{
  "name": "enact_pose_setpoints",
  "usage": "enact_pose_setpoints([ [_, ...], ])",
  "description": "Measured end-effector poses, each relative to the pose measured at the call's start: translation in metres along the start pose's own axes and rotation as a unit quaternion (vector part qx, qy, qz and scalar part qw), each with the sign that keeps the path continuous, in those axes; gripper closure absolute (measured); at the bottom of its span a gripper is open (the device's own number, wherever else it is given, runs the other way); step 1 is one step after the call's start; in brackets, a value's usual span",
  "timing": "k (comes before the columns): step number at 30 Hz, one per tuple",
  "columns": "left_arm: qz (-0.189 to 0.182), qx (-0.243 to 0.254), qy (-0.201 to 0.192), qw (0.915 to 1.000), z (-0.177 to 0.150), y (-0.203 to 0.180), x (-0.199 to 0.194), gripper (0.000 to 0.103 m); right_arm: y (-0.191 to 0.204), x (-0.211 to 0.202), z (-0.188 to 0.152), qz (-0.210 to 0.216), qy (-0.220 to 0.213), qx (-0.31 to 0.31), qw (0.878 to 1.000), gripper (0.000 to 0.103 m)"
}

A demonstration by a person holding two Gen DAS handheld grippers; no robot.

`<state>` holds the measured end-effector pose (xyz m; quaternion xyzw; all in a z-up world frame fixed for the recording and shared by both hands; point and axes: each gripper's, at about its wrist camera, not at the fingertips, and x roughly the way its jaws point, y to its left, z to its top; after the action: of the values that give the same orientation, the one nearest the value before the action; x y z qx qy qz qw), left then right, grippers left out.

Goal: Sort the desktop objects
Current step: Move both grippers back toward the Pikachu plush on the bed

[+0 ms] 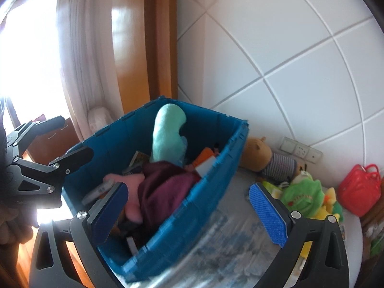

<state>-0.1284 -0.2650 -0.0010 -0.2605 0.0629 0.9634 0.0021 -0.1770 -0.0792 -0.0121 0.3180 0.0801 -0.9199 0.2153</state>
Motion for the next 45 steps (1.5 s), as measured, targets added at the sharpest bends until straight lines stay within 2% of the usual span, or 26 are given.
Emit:
enact_pose_setpoints([
  [5, -0.003, -0.004, 0.011, 0.9999, -0.003, -0.058, -0.014, 0.000, -0.049, -0.041, -0.039, -0.002, 0.001, 0.008, 1.000, 0.001],
  [11, -0.020, -0.010, 0.020, 0.9995, -0.011, -0.135, -0.027, 0.000, -0.129, -0.090, -0.105, -0.019, 0.019, 0.027, 0.999, 0.001],
  [15, -0.034, -0.007, 0.030, 0.9989, -0.019, -0.186, -0.026, 0.000, -0.186, -0.116, -0.149, -0.038, 0.035, 0.043, 0.998, 0.001],
  [21, -0.066, 0.008, 0.056, 0.9962, -0.035, -0.253, -0.012, 0.000, -0.247, -0.144, -0.194, -0.070, 0.055, 0.059, 0.994, 0.001],
  [27, -0.122, 0.042, 0.072, 0.9890, -0.047, -0.316, 0.025, 0.000, -0.290, -0.159, -0.228, -0.100, 0.072, 0.089, 0.988, 0.001],
  [36, -0.228, 0.073, 0.084, 0.9673, -0.045, -0.416, 0.108, 0.000, -0.340, -0.172, -0.266, -0.156, 0.106, 0.132, 0.973, 0.001],
  [40, -0.255, 0.093, 0.090, 0.9581, -0.045, -0.455, 0.147, 0.000, -0.363, -0.167, -0.279, -0.172, 0.113, 0.157, 0.966, 0.001],
  [45, -0.277, 0.121, 0.112, 0.9466, -0.049, -0.505, 0.203, 0.000, -0.393, -0.154, -0.299, -0.171, 0.130, 0.187, 0.958, 0.001],
])
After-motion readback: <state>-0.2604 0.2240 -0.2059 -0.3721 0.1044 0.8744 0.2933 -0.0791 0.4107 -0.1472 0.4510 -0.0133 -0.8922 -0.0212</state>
